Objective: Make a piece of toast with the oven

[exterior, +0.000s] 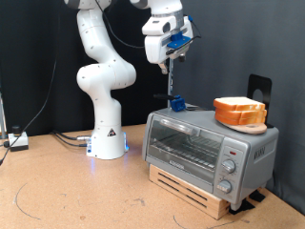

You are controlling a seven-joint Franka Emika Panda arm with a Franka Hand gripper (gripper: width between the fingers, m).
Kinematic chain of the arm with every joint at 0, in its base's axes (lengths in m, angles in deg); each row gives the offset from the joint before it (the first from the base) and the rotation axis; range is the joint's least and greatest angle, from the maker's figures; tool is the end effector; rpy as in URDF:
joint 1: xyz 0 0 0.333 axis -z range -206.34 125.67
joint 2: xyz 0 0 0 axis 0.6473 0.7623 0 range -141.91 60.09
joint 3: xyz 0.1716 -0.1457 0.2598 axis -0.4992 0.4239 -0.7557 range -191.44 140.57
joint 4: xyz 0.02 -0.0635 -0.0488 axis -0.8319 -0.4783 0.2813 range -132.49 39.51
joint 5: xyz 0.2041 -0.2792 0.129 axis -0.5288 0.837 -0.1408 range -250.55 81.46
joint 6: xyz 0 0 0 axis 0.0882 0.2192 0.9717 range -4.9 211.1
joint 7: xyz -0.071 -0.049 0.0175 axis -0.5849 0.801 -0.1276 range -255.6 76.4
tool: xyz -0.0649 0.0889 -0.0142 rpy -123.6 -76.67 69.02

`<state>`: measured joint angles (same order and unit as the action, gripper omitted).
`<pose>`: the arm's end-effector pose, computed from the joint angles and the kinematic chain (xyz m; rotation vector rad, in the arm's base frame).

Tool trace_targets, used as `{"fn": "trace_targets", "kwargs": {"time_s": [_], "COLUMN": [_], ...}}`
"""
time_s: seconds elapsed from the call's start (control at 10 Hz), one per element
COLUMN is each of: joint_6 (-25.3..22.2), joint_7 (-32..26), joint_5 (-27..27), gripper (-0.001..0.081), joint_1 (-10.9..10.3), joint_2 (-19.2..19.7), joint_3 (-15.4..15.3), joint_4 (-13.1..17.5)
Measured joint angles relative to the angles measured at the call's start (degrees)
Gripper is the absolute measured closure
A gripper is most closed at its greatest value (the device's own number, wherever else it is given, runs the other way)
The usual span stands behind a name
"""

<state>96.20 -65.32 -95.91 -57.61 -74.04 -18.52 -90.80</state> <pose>0.3298 0.0701 0.5659 -2.8725 0.3755 0.1493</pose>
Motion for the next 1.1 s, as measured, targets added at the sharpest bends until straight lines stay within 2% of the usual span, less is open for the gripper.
{"fn": "trace_targets", "kwargs": {"time_s": [0.2, 0.4, 0.8, 1.1], "joint_6": [2.5, 5.8, 7.0, 7.8], "joint_7": [0.7, 2.3, 1.1, -0.6], "joint_5": [-1.7, -2.4, -2.0, -2.5], "gripper": [-0.0001, -0.0001, -0.0001, -0.0001], "joint_1": [0.2, 1.8, 4.7, 5.1], "joint_2": [-0.6, -2.3, -5.0, -5.3], "joint_3": [0.2, 0.8, 3.8, 4.1], "joint_4": [-0.9, -4.0, -9.6, -10.7]}}
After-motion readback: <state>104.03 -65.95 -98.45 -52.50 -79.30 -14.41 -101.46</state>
